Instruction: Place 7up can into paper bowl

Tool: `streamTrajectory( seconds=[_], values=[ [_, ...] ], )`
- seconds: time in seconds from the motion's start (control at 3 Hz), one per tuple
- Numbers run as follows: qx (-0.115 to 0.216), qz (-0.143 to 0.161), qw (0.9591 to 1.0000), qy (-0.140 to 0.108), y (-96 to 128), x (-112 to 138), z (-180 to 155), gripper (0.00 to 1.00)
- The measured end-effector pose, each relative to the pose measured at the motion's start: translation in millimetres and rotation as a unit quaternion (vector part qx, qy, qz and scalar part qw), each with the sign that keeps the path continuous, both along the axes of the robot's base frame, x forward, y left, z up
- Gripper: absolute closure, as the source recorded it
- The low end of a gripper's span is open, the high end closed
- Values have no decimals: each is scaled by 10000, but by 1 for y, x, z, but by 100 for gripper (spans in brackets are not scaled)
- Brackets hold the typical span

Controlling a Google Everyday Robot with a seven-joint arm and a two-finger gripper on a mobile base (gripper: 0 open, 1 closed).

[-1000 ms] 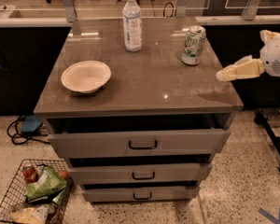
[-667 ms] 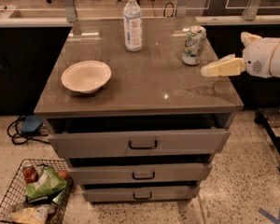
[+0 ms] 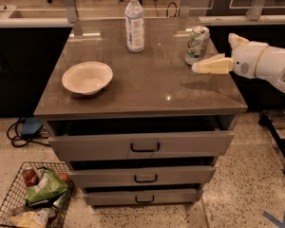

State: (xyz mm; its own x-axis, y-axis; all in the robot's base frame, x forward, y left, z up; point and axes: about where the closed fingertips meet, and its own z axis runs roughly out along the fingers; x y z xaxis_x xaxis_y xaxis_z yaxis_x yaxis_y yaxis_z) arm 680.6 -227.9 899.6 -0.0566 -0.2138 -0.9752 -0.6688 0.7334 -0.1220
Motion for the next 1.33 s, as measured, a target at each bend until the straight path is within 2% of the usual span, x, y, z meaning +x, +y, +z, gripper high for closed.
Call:
streamTrajectory(
  seconds=[0.33,0.67,1.33],
  values=[
    [361,-89,9992,-131,-3,21,-16,0],
    [575,-138,9981,-179,-4,36,-24,0],
    [580,-20,9977,-351,9,64,-8,0]
  ],
)
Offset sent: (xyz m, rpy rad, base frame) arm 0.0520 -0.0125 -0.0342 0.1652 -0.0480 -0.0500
